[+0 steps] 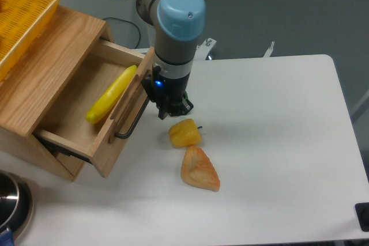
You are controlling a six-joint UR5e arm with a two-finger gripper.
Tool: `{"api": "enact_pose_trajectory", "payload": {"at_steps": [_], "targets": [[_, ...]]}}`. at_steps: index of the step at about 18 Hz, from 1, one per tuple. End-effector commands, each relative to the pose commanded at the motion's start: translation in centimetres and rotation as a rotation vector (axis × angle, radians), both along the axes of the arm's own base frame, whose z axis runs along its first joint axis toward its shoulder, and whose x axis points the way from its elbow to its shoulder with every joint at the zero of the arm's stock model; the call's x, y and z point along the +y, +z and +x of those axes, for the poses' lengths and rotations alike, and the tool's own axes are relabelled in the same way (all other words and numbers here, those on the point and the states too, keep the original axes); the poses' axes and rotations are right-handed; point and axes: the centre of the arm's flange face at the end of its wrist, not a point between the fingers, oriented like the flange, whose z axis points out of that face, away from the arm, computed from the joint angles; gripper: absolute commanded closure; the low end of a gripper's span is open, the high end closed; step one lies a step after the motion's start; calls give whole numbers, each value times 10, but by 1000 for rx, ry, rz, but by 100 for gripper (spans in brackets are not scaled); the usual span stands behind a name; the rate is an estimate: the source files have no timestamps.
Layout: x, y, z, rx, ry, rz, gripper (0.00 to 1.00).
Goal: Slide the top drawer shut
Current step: 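Lower the gripper against the drawer front next to the black handle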
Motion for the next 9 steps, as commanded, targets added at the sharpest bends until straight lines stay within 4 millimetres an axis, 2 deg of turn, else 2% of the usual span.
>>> {"api": "enact_pose_trajectory", "payload": {"at_steps": [9], "targets": [[3, -1, 7, -9, -11, -4, 100]]}}
